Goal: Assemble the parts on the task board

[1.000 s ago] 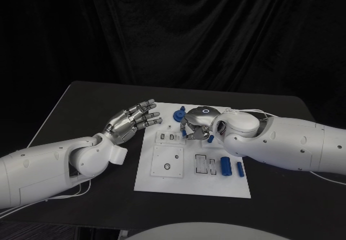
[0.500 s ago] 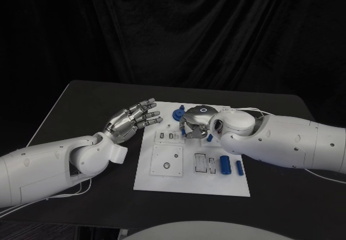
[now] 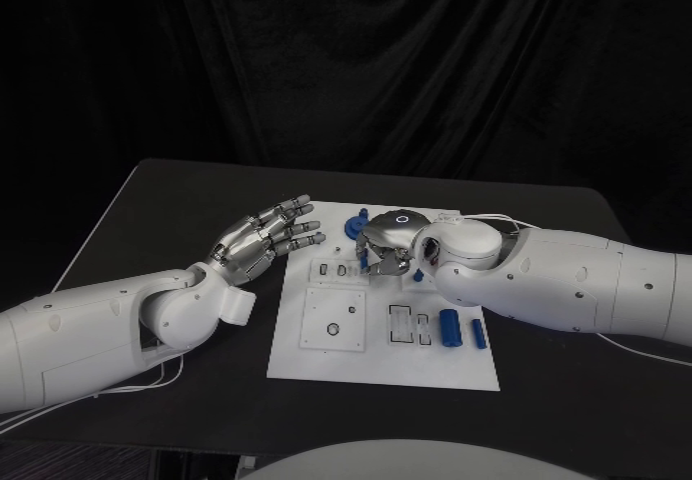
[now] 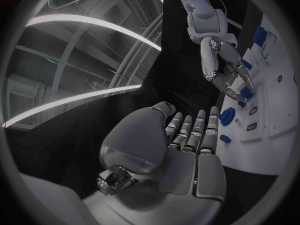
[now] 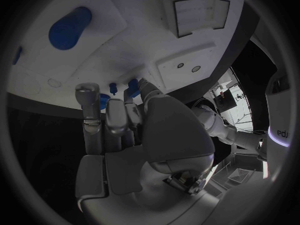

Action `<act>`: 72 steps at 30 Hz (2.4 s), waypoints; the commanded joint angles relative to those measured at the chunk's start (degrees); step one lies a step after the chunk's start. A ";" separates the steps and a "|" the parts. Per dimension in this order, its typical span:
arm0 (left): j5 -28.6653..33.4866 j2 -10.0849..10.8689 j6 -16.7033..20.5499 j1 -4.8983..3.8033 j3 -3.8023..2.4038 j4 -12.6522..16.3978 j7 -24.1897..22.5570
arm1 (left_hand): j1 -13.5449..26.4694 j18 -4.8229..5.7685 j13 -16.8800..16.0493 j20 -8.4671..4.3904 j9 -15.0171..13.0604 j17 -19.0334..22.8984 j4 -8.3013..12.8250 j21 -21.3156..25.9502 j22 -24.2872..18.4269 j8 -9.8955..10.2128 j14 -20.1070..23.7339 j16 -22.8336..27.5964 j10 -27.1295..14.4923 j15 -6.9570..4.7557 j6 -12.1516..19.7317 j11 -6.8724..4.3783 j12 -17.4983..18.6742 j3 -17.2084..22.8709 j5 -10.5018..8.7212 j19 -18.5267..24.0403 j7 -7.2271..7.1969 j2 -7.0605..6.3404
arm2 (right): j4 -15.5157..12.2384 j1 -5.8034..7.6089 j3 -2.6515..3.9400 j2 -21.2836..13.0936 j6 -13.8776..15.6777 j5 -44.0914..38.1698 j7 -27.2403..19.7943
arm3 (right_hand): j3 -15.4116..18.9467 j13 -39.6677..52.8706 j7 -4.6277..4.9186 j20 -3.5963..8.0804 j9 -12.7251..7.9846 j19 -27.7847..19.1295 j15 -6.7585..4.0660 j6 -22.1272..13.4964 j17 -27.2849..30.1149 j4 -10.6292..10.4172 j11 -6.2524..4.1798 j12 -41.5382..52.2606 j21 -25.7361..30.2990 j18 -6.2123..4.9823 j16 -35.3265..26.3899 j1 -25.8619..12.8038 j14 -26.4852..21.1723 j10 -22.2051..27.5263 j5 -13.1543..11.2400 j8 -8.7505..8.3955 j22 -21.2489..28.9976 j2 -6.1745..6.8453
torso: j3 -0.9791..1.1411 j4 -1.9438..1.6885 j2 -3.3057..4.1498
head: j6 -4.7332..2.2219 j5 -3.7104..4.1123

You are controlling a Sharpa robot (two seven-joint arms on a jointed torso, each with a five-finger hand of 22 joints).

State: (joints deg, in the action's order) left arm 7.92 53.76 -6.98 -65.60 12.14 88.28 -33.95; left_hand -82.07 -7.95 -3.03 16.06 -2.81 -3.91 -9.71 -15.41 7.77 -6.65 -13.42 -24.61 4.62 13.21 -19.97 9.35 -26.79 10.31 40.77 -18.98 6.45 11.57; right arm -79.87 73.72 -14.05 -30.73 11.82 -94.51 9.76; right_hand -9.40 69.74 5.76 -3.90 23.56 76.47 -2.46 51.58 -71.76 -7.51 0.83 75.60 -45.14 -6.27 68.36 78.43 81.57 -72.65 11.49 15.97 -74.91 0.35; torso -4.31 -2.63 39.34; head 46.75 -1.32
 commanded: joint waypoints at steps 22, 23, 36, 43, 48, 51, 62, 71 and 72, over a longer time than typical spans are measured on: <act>-0.06 -0.66 -1.27 0.21 -0.05 -0.33 -0.50 | 0.65 0.96 -0.01 0.22 -0.01 -0.02 0.04 -0.19 0.05 -0.20 0.09 -0.16 -0.07 0.20 0.26 0.11 0.19 0.46 -0.35 0.03 0.26 0.12 | 1.28 -0.84 0.03 0.69 -1.53 -0.49 -0.18 | 0.78 -1.27 0.38 -0.32 -2.43 -1.08 0.30 -6.87 1.23 -1.62 0.29 -1.06 3.98 -1.50 -1.69 -2.84 -1.29 2.06 -5.27 -6.09 -4.58 0.79 | 0.03 0.02 0.02 | 0.49 -0.06; -0.06 -0.67 -1.28 0.22 -0.05 -0.35 -0.50 | 0.65 0.96 -0.01 0.22 -0.01 -0.02 0.04 -0.19 0.05 -0.20 0.09 -0.16 -0.07 0.20 0.26 0.11 0.19 0.46 -0.35 0.03 0.26 0.12 | 1.30 -0.85 0.03 0.70 -1.52 -0.49 -0.22 | 0.80 -1.34 0.38 -0.32 -2.55 -1.06 0.30 -7.06 1.27 -1.58 0.28 -1.11 3.95 -1.49 -1.73 -2.81 -1.32 2.14 -5.33 -6.28 -4.60 0.82 | 0.01 0.03 0.02 | 0.48 -0.07; -0.06 -0.72 -1.24 0.31 -0.05 -0.63 -0.90 | 0.65 0.96 -0.01 0.22 -0.01 -0.02 0.04 -0.19 0.05 -0.20 0.09 -0.16 -0.07 0.20 0.26 0.11 0.19 0.46 -0.35 0.03 0.26 0.12 | 1.08 -0.87 0.03 0.23 0.61 -0.49 -1.26 | 2.57 -2.16 -0.59 -0.03 -7.03 -0.83 -0.08 -14.99 1.47 -2.16 -0.32 -1.67 5.05 -1.55 -1.83 -3.86 -1.51 3.06 -8.20 -11.56 -4.65 1.56 | 0.02 0.02 -0.03 | 0.37 -0.13; -0.06 -0.31 -0.55 0.32 -0.06 -0.48 -1.47 | 0.70 0.97 -0.04 0.21 -0.05 -0.04 0.06 -0.21 0.06 -0.29 0.05 -0.33 -0.04 0.20 0.00 0.09 -0.11 0.63 -0.34 0.04 0.29 0.14 | -0.57 -0.71 0.16 -0.96 6.93 0.20 -3.47 | 3.66 -1.90 -1.05 0.19 -9.25 -0.44 -0.34 -18.64 0.89 -3.18 -0.65 -1.45 4.31 -1.40 -1.08 -5.00 -1.17 2.73 -8.65 -12.43 -4.89 2.41 | 0.00 0.07 -0.05 | 0.15 -0.17; -0.06 0.28 1.41 0.32 -0.06 0.26 -3.07 | 1.19 1.22 -0.22 0.37 -0.22 -0.31 0.45 -0.77 0.30 -0.90 -1.07 -2.21 0.79 0.64 -1.25 0.50 -1.64 2.05 0.40 -0.50 0.73 -0.52 | -2.90 0.37 0.33 -2.71 11.35 0.74 -5.02 | 3.73 -1.45 -1.57 0.46 -8.21 0.07 -0.67 -13.75 0.45 -3.62 -1.07 -1.02 3.43 -1.28 -0.47 -4.84 -0.77 2.12 -8.55 -11.17 -5.13 2.18 | 0.01 0.06 -0.07 | -0.08 -0.32; -0.11 1.30 3.51 0.27 -0.07 1.49 -3.88 | 1.56 1.72 -0.25 0.58 -0.32 -0.24 0.96 -1.71 0.70 -1.35 -1.70 -3.10 1.52 1.38 -2.29 1.08 -2.53 3.01 0.59 -1.80 1.00 -1.55 | -4.90 1.79 0.38 -4.81 13.97 2.74 -6.71 | 3.40 -0.90 -1.70 0.64 -8.37 0.59 -0.86 -12.15 0.06 -3.63 -1.24 -0.57 2.41 -1.12 0.07 -4.14 -0.40 1.43 -8.24 -10.68 -5.36 1.53 | 0.04 0.12 -0.10 | -0.66 -0.76; -2.72 0.89 7.34 -4.86 -0.08 -0.84 4.49 | 4.60 3.31 -0.36 0.51 -0.26 -0.05 -2.24 -3.68 1.47 -1.46 -3.58 -6.54 2.37 2.83 -2.87 3.38 -4.29 2.44 -3.12 -4.43 2.34 -3.07 | -11.23 4.87 0.20 -16.00 18.09 16.44 -11.00 | 2.12 -2.84 -0.38 0.56 -9.32 0.72 -0.48 -7.70 1.34 -3.36 -0.54 -2.14 2.90 -1.04 -1.41 -0.60 -0.90 2.75 -8.15 -9.16 -5.31 0.13 | 0.35 0.20 -0.75 | -2.72 -2.23; -9.81 -2.00 6.18 -8.09 -0.08 -6.14 15.13 | 7.33 2.36 -0.96 -0.03 -0.87 -0.50 -7.00 -8.59 3.61 -3.64 -10.20 -13.04 11.54 1.43 -9.50 7.31 -12.15 -4.42 -13.66 -10.18 4.65 -3.39 | -9.84 4.39 -0.09 -21.17 13.90 41.94 -18.43 | 2.07 -21.53 2.51 -2.08 -10.84 -10.89 2.96 -5.46 13.68 -8.41 2.84 -18.87 27.17 -3.28 -18.42 -0.38 -14.25 23.98 -6.01 -9.22 -0.33 -1.60 | 1.14 0.65 -2.86 | -3.36 -2.47; -10.98 -2.29 6.19 -8.25 -0.08 -6.61 15.97 | 7.16 2.30 -0.90 -0.04 -0.86 -0.48 -7.00 -8.90 3.76 -3.67 -10.49 -13.33 11.91 1.40 -9.72 7.31 -12.21 -4.66 -14.06 -10.46 4.70 -3.39 | -9.42 4.16 -0.10 -21.42 13.10 44.63 -19.36 | 2.03 -22.76 3.06 -2.84 -11.15 -13.39 3.93 -5.41 18.36 -8.95 3.54 -20.66 28.96 -3.06 -24.95 -0.45 -20.68 26.67 -4.08 -9.36 0.12 -2.00 | 1.30 0.73 -3.21 | -3.44 -2.53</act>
State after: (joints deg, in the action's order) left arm 2.29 51.75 -0.91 -73.56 12.12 82.10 -23.74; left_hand -75.05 -5.22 -4.03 16.04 -3.65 -4.40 -16.72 -24.32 11.53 -10.26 -23.99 -37.94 16.64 14.59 -29.70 16.61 -39.00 5.77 26.76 -29.49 9.17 8.33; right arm -89.65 78.24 -14.15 -51.97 26.84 -64.94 -4.07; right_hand -7.27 48.84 8.59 -6.41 12.57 64.75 0.97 46.19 -56.17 -16.03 4.05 56.82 -18.48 -8.99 47.30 77.96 64.21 -48.54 6.78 6.81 -74.85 -1.22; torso -3.49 -2.13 37.32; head 43.41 -3.76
